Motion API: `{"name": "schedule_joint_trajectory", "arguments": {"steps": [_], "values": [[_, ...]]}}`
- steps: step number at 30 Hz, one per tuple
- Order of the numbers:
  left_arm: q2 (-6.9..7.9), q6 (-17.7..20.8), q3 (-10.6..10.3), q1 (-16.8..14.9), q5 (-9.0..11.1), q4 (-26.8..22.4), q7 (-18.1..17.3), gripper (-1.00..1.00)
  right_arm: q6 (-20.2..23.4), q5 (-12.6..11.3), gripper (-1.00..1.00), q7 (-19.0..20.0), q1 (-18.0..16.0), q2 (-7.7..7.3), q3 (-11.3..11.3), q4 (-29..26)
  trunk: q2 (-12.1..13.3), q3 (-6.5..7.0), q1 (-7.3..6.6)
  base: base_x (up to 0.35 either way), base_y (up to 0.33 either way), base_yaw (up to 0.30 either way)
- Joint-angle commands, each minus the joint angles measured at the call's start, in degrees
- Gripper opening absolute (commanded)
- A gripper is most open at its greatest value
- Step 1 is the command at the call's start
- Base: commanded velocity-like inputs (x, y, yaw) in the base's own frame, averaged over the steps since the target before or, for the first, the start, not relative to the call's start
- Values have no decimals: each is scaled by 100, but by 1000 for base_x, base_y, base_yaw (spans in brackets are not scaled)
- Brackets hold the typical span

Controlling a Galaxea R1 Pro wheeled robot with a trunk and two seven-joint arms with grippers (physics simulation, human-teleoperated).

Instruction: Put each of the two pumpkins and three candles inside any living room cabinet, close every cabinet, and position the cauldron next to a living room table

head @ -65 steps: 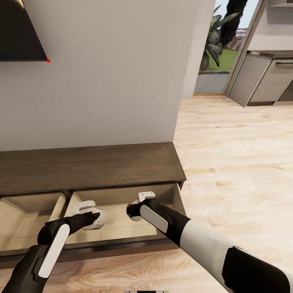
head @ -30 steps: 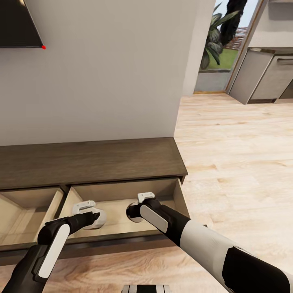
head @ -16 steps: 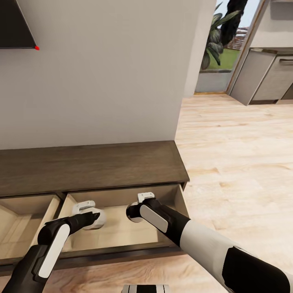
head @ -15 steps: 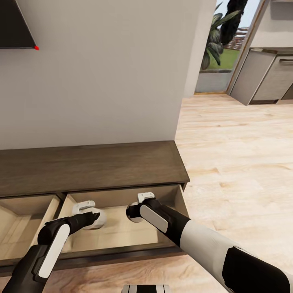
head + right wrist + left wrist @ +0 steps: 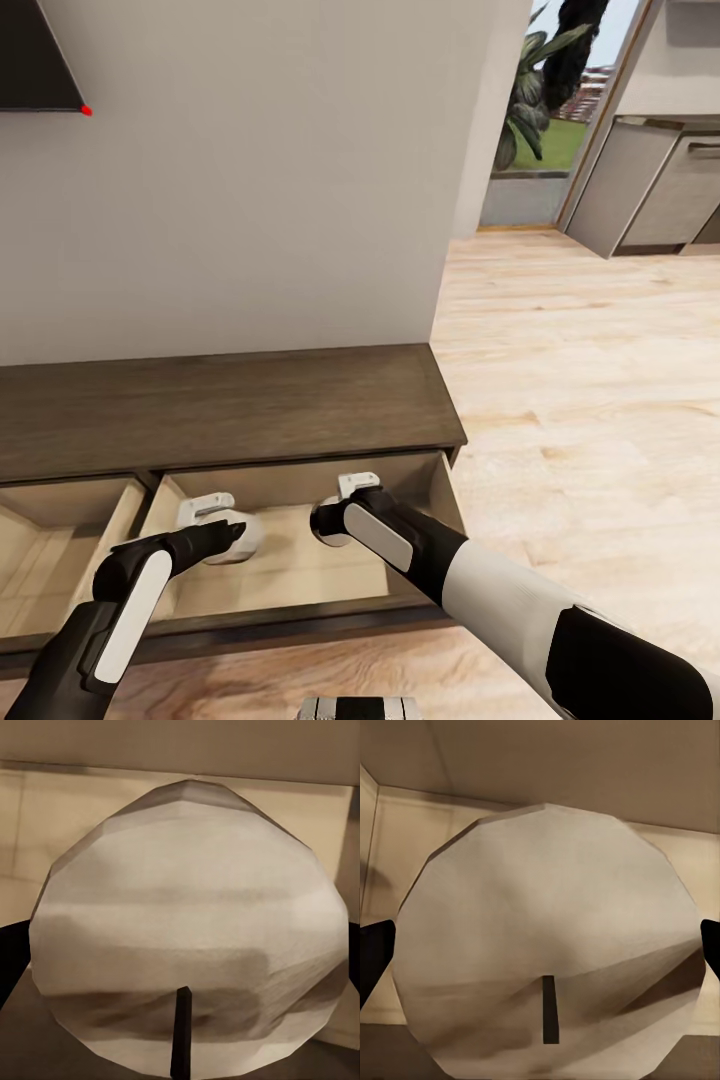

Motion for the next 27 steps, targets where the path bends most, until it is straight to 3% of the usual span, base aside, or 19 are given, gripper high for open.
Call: {"name": "schedule_joint_trajectory", "arguments": {"steps": [1,15,21,27], "values": [[2,18,-2,-3,48,-6,48,-100,-2,-43,-100,-43,-8,0,18,-6,-44,-23,21,0,0,0],[-6,18,-4,-3,20,3,78,-100,9,17,-100,-182,-8,0,23,8,-605,-274,329,0,0,0],[-6,18,-3,-3,9,-5,76,-100,10,20,-100,-253,-8,0,18,11,-605,-274,329,0,0,0],[-6,18,-3,-3,8,-6,79,-100,10,20,-100,-274,-8,0,18,21,-697,-398,386,0,0,0]]}}
